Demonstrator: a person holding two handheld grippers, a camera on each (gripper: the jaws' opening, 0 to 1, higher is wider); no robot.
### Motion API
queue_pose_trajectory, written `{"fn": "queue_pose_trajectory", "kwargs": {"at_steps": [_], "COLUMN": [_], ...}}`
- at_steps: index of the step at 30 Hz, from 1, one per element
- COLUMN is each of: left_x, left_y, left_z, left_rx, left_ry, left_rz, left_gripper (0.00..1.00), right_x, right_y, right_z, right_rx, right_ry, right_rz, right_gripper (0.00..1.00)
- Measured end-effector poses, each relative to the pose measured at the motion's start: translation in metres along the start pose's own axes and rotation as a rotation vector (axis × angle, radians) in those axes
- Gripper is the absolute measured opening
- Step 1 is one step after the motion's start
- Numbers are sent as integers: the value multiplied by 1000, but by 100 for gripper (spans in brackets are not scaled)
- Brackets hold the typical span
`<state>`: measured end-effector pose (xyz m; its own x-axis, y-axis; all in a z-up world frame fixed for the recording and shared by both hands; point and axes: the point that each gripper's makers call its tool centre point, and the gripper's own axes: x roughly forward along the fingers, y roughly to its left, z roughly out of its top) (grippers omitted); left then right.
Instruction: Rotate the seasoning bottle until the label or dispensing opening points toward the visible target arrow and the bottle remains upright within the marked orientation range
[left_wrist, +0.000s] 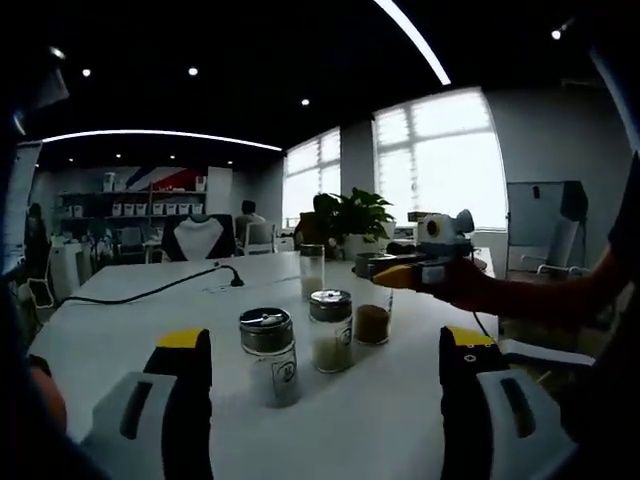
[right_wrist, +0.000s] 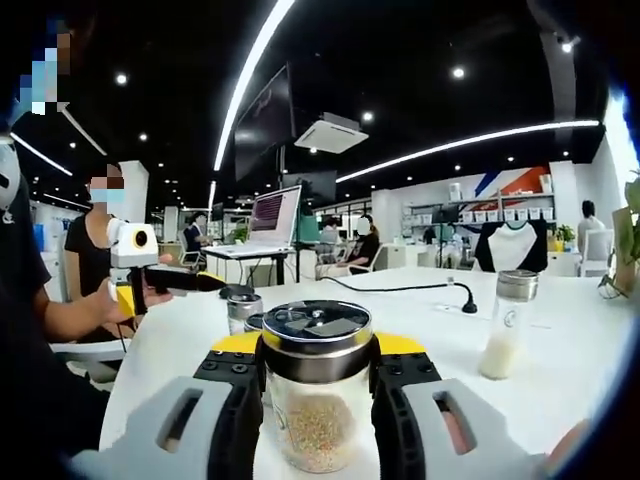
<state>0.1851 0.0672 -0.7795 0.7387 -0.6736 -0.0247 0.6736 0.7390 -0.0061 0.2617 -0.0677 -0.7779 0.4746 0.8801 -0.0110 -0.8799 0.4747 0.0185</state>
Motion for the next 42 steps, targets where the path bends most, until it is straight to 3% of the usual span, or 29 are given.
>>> {"fn": "queue_pose_trajectory", "kwargs": {"at_steps": [17, 42], "left_x": [3, -1], "left_y": [0, 8], "left_z": [-6, -1], "left_rx": [30, 36], "left_ry": [33, 24], "left_rz": [11, 38], "left_gripper": [100, 100], "right_x": [-2, 0], "right_y": [-7, -5], "right_z": [2, 0], "right_rx": [0, 2], "right_ry": [-45, -17], "right_rz": [43, 37], "right_gripper": [39, 40]}}
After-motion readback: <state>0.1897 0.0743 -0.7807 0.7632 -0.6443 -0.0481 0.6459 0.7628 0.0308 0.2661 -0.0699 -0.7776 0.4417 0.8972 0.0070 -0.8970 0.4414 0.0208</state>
